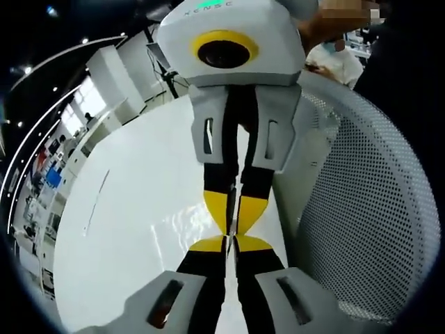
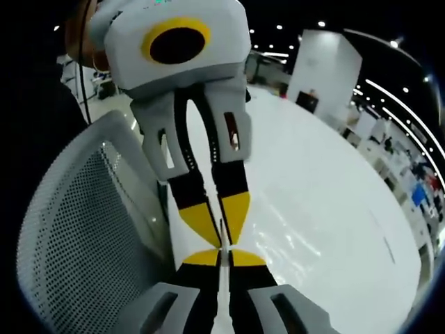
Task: Open the resealable bag by pulling the two sides of the seal apart until the entire bag opening is separated and visibly accessible.
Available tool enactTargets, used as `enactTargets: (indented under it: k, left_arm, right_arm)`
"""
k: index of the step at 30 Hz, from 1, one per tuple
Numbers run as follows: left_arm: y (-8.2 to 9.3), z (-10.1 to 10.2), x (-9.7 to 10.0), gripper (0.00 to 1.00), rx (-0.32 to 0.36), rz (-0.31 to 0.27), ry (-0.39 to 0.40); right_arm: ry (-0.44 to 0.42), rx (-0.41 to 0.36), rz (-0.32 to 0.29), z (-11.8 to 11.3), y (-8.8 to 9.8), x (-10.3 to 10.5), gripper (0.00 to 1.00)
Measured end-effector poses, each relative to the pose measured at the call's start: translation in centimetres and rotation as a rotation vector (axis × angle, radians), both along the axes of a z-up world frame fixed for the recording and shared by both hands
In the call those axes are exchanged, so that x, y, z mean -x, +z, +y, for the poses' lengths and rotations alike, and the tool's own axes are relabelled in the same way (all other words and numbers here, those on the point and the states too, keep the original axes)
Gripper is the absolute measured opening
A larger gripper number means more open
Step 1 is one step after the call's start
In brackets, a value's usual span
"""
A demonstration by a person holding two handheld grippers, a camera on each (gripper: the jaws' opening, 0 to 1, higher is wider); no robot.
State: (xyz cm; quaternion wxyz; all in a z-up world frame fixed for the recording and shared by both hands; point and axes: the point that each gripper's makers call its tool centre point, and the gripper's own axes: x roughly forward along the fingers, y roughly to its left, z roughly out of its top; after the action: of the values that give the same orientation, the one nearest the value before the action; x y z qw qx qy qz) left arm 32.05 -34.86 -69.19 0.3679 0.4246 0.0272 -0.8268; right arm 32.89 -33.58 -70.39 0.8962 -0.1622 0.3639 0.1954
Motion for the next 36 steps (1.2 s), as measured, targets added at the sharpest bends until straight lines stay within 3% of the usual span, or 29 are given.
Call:
enactTargets:
  k: [6,14,36]
  left_arm:
    - [-0.1,0.0,0.2,0.0,0.005,-0.005,-0.027]
    - [-0.1,0.5,0.2,0.0,-0.017,0.049,-0.009]
    - [-0.2,0.9,0.2,0.0,-0.036,0.064,-0.005]
  right_arm:
    - [0.012,0.018,0.0,-0.1,0.0,0.1,0.0]
    - [0.015,0.005,-0.001,0.4,-0.2,0.3,0.0]
    - [-0.019,0.0,0.04,-0.4,-1.5,1.6,0.0]
